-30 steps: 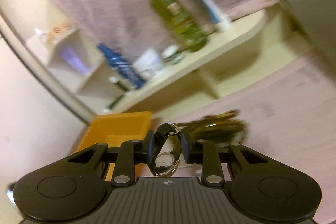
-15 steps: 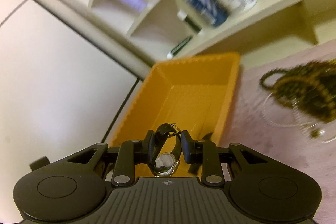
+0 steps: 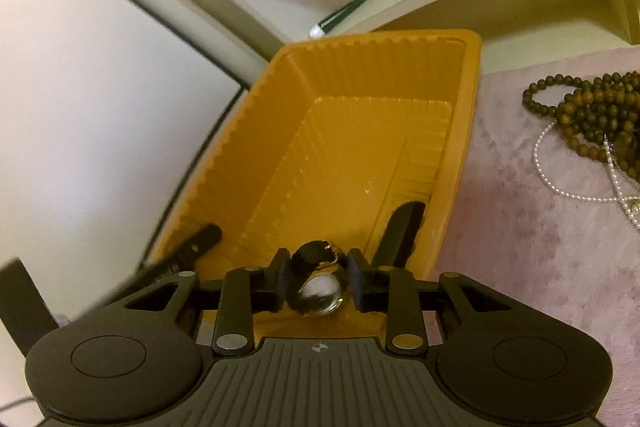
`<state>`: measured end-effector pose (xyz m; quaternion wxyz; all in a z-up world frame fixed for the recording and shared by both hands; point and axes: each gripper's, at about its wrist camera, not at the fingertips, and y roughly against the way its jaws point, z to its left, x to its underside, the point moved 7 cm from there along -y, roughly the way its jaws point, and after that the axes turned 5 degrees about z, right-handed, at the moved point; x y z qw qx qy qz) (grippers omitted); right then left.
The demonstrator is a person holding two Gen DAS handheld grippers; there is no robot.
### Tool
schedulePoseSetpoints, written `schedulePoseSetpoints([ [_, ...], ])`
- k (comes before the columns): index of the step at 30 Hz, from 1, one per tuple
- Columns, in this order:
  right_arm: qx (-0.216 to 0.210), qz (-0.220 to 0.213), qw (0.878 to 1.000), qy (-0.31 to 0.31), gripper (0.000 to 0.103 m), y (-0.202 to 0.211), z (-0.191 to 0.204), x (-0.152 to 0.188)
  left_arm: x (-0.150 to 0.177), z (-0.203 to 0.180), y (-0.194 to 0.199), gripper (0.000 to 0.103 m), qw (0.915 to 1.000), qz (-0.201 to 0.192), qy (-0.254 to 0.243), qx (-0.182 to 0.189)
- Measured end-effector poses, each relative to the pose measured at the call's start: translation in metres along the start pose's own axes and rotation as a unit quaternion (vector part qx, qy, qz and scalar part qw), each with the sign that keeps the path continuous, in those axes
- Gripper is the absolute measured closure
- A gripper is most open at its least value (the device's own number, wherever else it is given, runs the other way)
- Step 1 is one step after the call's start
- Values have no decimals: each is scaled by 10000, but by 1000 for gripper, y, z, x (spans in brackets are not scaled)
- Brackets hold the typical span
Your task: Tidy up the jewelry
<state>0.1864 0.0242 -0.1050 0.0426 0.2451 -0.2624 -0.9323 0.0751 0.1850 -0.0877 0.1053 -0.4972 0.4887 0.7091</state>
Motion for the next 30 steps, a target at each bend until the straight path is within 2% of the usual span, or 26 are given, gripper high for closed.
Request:
schedulePoseSetpoints([
  [1,40,14,10000,63,62,0,1,1,0,0,0,87,10000,0,-3,1],
  [4,83,-38,9995,307,34,3,5,1,0,0,0,87,10000,-1,-7,-1],
  [5,131,-89,9992,364,32,3,7,0,0,1,1,87,10000,1,-5,0],
  [14,600,-669,9938,652,32,45,-2,-2,1,2,1,87,10000,2,4,12],
  [21,1047,-910,9903,44,31,91,-49,9,1,2,1,87,10000,1,-4,15],
  [27,1439,-1228,9811,-403,31,132,-88,22,1,2,1,87,10000,3,-29,8],
  [30,1602,-1450,9747,-576,28,147,-101,27,1,2,0,87,10000,7,-34,8],
])
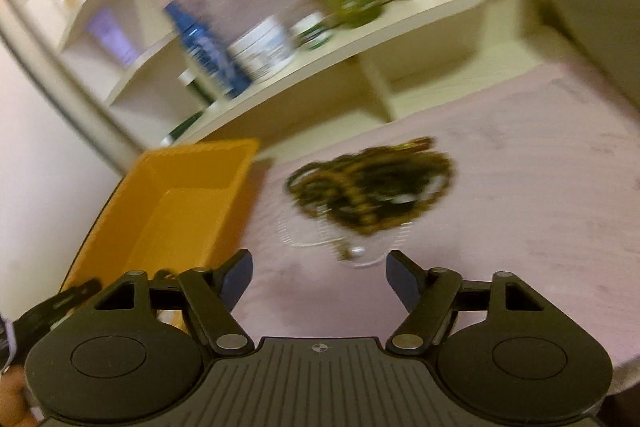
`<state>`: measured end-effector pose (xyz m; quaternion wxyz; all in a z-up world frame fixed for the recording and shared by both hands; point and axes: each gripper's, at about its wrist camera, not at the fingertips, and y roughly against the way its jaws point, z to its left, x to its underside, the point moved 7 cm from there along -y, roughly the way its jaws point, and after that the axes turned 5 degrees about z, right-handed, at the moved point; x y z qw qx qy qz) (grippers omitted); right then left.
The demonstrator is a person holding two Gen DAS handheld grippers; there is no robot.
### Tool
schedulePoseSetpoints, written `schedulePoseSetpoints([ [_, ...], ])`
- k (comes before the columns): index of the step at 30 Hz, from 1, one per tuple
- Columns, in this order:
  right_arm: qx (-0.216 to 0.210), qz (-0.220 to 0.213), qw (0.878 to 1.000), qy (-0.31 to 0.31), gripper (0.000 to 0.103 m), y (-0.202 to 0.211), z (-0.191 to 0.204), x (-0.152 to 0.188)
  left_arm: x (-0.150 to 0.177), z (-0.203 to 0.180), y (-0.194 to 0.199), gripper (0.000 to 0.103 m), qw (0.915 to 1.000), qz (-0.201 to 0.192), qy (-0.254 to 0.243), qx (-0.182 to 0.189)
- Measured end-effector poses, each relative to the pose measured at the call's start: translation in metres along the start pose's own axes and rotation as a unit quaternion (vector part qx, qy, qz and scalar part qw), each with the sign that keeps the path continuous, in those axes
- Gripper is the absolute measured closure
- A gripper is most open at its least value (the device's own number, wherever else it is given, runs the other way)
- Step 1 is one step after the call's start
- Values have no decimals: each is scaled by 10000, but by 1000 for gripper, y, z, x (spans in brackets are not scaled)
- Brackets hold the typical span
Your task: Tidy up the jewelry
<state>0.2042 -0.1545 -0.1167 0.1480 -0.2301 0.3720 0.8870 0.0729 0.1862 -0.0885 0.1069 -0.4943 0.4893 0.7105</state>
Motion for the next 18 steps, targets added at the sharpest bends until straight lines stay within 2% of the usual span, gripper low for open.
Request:
schedulePoseSetpoints([
  [4,433,-67,9987,267,27,8,-13,0,0,0,0,87,10000,1,-5,-2],
  [7,626,139,9971,401,28,4,-15,2,0,0,0,87,10000,1,-8,-3],
  [9,639,106,9957,664,35,2,-10,1,0,0,-1,87,10000,6,-9,2],
  [10,604,84,9950,796,45,-2,-6,1,0,0,-1,87,10000,11,-5,2],
  [11,604,83,9939,923,50,-5,-2,2,0,0,-1,87,10000,12,-5,2],
  [12,670,73,9924,1032,51,-8,0,2,0,0,-1,87,10000,12,-6,2],
  [14,704,91,9889,1302,59,-16,6,3,0,0,-1,87,10000,10,-6,5],
  [18,810,209,9834,1608,64,-34,12,6,0,0,-1,87,10000,16,1,6],
])
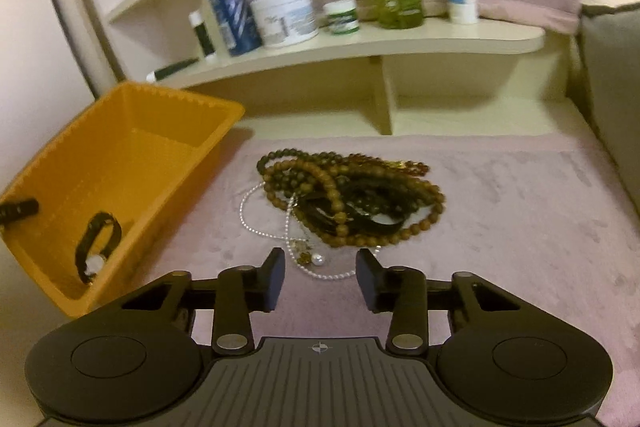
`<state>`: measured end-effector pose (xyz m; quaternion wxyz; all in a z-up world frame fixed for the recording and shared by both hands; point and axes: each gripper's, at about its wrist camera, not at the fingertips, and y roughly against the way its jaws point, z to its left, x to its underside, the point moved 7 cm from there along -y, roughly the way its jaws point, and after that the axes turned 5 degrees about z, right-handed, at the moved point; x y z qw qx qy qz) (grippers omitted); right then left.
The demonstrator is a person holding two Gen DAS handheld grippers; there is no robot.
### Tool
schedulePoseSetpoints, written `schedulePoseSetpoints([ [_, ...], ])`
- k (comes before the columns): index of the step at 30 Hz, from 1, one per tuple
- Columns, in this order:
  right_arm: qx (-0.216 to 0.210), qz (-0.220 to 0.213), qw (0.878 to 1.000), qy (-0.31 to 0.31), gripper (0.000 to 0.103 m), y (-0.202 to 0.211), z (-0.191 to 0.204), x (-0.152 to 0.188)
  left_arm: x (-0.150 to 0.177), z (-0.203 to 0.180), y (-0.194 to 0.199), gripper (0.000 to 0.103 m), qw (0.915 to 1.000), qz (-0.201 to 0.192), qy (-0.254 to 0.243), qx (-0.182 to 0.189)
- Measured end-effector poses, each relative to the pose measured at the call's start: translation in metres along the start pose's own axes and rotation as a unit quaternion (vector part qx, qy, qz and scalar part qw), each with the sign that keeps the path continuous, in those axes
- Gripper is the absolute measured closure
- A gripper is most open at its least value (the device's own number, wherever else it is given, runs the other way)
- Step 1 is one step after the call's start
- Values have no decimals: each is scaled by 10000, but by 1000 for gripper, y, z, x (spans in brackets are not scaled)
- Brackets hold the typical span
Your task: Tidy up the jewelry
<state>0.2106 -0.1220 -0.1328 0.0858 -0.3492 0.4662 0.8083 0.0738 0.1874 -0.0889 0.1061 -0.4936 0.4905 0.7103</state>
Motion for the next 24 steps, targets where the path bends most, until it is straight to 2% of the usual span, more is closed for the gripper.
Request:
schedulePoseSetpoints([
  [9,173,97,9994,280,72,-24,7,1,1,0,-1,87,10000,8,9,4],
  [16,355,104,9979,526,84,-29,10,3,1,0,-1,87,10000,15,19,6],
  [24,358,82,9966,738,85,-26,14,4,1,0,-1,87,10000,13,15,5],
])
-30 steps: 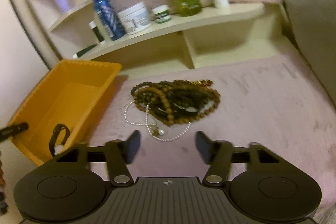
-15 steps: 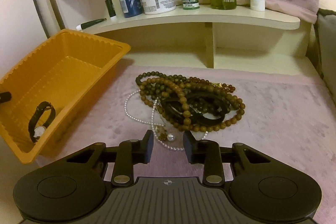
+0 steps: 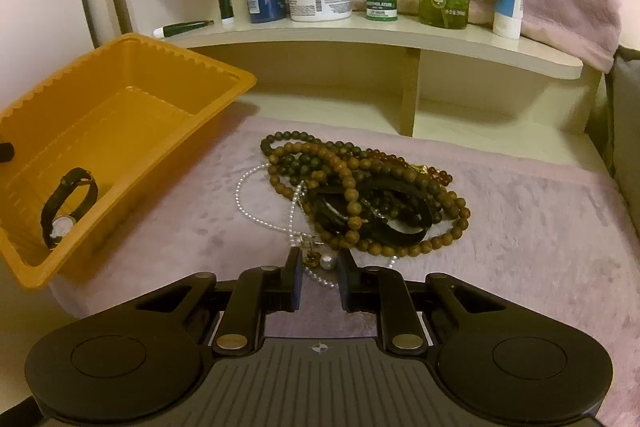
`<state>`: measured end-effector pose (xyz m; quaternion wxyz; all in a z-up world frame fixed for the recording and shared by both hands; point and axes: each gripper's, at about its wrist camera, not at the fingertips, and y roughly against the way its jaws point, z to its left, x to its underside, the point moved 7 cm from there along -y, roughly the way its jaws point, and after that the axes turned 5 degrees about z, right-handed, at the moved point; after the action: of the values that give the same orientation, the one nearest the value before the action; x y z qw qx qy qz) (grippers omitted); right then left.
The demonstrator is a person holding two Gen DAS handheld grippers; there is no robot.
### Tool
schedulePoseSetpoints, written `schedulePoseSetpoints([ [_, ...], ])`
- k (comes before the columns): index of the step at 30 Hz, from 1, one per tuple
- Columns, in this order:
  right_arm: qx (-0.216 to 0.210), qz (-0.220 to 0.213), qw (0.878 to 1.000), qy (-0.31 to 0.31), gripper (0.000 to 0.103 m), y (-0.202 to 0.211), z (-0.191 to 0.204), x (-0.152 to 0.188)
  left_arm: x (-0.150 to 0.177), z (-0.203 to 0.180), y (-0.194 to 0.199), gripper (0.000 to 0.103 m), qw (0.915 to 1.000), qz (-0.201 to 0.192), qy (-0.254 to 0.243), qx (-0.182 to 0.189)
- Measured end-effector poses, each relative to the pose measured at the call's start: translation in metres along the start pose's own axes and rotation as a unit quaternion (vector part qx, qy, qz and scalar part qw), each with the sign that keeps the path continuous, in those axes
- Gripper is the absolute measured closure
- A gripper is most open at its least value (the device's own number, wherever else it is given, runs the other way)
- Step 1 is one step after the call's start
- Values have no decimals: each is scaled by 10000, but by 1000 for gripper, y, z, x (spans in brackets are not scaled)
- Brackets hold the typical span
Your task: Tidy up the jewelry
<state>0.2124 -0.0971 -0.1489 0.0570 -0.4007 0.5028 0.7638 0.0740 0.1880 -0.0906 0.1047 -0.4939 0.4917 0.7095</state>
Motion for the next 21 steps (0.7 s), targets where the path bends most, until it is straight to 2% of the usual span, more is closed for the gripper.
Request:
schedulePoseSetpoints([
  [10,-230,-218,9995,4,85,19,11,-8,0,0,0,87,10000,3,3,0],
  [21,-1273,-507,9905,91,85,20,63,-45,0,0,-1,87,10000,12,7,3],
])
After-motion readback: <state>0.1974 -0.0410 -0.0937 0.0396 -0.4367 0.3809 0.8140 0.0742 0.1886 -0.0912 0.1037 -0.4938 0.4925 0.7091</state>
